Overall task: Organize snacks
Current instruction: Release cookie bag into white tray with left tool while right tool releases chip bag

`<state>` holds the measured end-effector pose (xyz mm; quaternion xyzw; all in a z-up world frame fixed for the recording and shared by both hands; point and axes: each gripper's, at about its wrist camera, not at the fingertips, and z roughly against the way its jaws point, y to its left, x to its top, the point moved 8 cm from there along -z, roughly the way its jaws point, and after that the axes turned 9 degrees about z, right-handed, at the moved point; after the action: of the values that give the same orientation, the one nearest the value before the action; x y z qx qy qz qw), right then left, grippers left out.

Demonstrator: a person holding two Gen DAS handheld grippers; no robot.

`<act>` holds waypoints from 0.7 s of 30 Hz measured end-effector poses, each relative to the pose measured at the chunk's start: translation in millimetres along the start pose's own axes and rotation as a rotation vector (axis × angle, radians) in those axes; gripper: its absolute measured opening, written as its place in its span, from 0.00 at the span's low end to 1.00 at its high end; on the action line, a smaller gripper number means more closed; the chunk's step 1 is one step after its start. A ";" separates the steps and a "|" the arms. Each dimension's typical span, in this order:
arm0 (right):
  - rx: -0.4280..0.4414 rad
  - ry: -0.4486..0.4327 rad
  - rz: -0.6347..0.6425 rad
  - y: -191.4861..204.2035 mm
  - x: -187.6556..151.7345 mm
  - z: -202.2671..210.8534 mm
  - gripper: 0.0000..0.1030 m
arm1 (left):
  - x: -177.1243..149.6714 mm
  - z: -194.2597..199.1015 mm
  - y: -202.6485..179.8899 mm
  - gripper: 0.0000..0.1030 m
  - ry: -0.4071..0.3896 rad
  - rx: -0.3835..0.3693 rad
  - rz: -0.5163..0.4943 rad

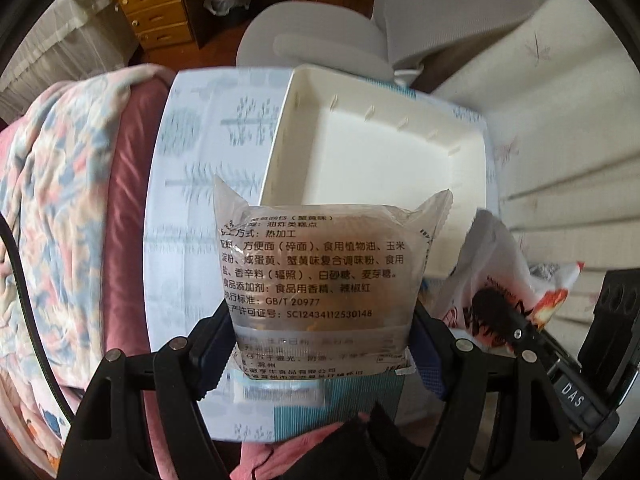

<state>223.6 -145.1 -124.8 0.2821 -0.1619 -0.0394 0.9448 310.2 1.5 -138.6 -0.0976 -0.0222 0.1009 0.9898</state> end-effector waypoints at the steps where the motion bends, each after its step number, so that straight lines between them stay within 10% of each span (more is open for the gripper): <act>1: -0.005 -0.004 -0.008 -2.3 5.1 -2.4 0.52 | 7.4 -2.0 -1.1 0.74 -0.007 -0.001 0.001; 17: -0.092 -0.016 -0.107 -40.3 35.3 -26.7 0.55 | 45.3 -61.1 -29.1 0.78 0.027 -0.009 -0.105; 21: -0.099 -0.022 -0.141 -45.1 32.3 -25.8 0.73 | 44.2 -51.4 -39.1 0.86 -0.015 -0.033 -0.143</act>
<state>263.4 -174.8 -160.6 0.2453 -0.1499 -0.1170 0.9506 364.3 -36.7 -180.1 -0.1115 -0.0384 0.0305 0.9926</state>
